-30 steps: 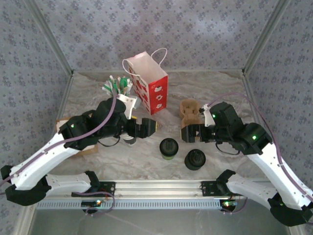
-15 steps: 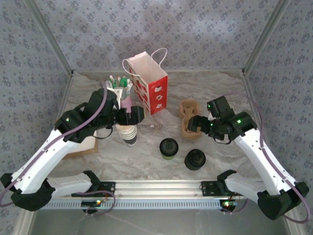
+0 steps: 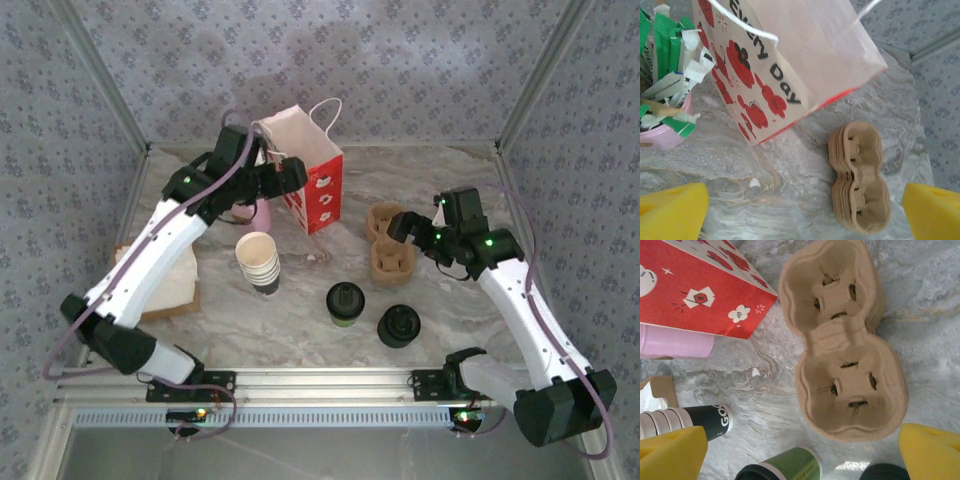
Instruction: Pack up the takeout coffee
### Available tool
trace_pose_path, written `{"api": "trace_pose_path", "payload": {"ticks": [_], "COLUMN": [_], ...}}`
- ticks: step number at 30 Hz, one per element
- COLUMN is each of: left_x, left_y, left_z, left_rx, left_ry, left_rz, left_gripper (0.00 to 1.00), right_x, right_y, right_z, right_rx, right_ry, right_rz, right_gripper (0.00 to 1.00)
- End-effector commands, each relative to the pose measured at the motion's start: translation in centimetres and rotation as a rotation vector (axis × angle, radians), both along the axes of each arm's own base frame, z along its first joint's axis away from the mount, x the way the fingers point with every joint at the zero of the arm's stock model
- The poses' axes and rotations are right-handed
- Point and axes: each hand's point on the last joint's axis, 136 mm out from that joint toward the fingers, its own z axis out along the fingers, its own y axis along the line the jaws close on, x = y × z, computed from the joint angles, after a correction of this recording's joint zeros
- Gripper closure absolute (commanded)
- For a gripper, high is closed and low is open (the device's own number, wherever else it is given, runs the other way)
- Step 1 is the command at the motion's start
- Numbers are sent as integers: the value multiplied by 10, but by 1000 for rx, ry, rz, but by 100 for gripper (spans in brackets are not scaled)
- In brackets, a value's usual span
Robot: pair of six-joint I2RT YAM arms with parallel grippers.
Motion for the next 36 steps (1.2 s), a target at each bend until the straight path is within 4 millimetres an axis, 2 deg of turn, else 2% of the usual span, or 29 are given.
{"api": "trace_pose_path", "payload": {"ticks": [1, 4, 5, 6, 8, 10, 16, 24, 30, 36], "left_x": [19, 35, 39, 44, 51, 56, 68, 75, 75, 69], "left_y": [3, 7, 7, 6, 8, 9, 6, -7, -10, -13], "left_z": [21, 12, 18, 17, 14, 6, -13, -40, -50, -48], "left_rx": [-50, -28, -36, -28, 1, 39, 115, 146, 162, 166], "left_ry": [-12, 32, 34, 48, 77, 116, 200, 253, 281, 287], "left_rz": [124, 226, 253, 271, 314, 347, 395, 389, 373, 346], "left_gripper": [3, 10, 12, 17, 22, 31, 46, 50, 70, 91], "right_x": [4, 4, 4, 3, 3, 3, 6, 9, 7, 9], "right_y": [3, -1, 0, 2, 6, 8, 10, 14, 16, 17], "right_z": [2, 1, 3, 5, 10, 12, 12, 12, 12, 11], "right_rx": [21, 60, 84, 113, 164, 185, 202, 227, 237, 253], "right_ry": [-45, -76, -95, -113, -147, -152, -136, -113, -111, -98], "right_rz": [87, 83, 94, 108, 134, 146, 178, 206, 219, 223], "right_gripper": [0, 0, 0, 0, 0, 0, 0, 0, 1, 2]}}
